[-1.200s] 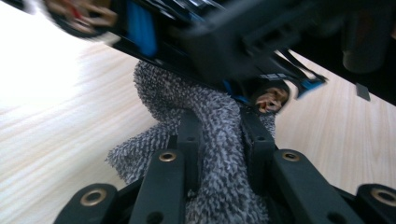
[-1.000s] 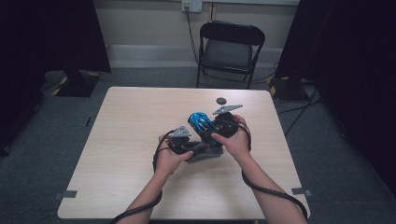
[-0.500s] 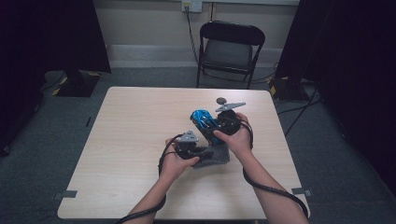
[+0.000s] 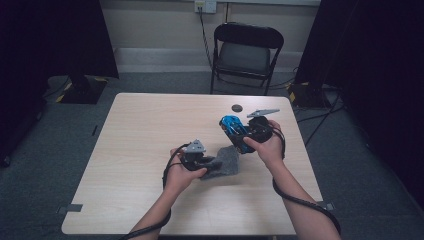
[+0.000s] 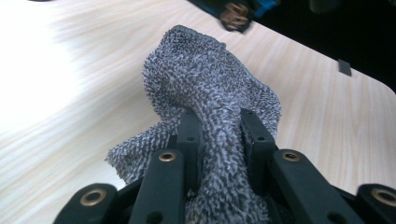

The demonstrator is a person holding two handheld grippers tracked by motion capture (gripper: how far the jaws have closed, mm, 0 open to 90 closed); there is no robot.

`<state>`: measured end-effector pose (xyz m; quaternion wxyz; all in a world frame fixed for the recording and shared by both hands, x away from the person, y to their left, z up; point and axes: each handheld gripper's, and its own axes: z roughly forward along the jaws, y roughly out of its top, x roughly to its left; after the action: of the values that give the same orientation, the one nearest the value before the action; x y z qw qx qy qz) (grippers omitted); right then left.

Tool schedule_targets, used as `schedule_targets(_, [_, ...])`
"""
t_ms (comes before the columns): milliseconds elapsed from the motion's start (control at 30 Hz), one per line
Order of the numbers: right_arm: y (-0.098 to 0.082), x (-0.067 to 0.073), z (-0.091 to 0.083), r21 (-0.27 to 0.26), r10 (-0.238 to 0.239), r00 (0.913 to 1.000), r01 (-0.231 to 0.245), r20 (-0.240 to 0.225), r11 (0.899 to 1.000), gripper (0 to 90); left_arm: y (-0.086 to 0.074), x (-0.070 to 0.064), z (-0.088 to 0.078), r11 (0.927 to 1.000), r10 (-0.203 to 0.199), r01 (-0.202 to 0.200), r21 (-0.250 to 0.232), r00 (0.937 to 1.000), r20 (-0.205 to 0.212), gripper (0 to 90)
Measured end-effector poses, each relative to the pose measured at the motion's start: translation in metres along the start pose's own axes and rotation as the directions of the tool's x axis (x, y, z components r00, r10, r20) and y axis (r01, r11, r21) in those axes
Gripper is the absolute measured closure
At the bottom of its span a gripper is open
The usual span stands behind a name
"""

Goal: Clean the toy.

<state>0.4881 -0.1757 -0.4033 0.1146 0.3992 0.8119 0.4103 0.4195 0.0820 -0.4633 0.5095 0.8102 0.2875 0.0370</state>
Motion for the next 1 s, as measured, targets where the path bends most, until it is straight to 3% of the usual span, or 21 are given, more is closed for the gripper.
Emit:
schedule_targets(267, [-0.025,-0.023,-0.007,0.033,0.035,0.9985,-0.037,0.041,0.999,28.4,-0.001,0.023,-0.025,0.9999,-0.015,0.014,-0.009,0.9962,-0.086,73.4])
schedule_targets(500, [-0.043,-0.035,-0.007,0.069,0.05,0.9963,-0.055,0.069,0.996,28.4,-0.006,0.041,-0.041,0.9992,-0.037,0.034,-0.018,0.9879,-0.15,73.5])
schedule_targets(567, [-0.047,-0.038,-0.005,0.075,0.047,0.9957,-0.053,0.08,0.996,28.3,-0.013,0.052,-0.046,0.9985,-0.054,0.055,-0.001,0.9806,-0.188,73.4])
schedule_targets(633, [-0.048,-0.039,-0.004,0.082,0.046,0.9958,-0.053,0.079,0.995,28.4,-0.015,0.056,-0.048,0.998,-0.063,0.064,-0.005,0.9785,-0.196,73.4])
schedule_targets(667, [-0.051,-0.04,-0.002,0.092,0.042,0.9951,-0.05,0.089,0.994,28.3,-0.018,0.062,-0.051,0.9968,-0.08,0.079,-0.015,0.9733,-0.215,73.4])
schedule_targets(967, [-0.06,-0.049,0.012,0.134,0.046,0.9939,-0.059,0.1,0.989,28.3,-0.024,0.083,-0.052,0.9956,-0.093,0.093,-0.012,0.9588,-0.269,72.5])
schedule_targets(1000, [-0.062,-0.05,0.014,0.138,0.048,0.9935,-0.062,0.103,0.989,28.3,-0.027,0.088,-0.051,0.9942,-0.107,0.105,-0.023,0.956,-0.273,72.5])
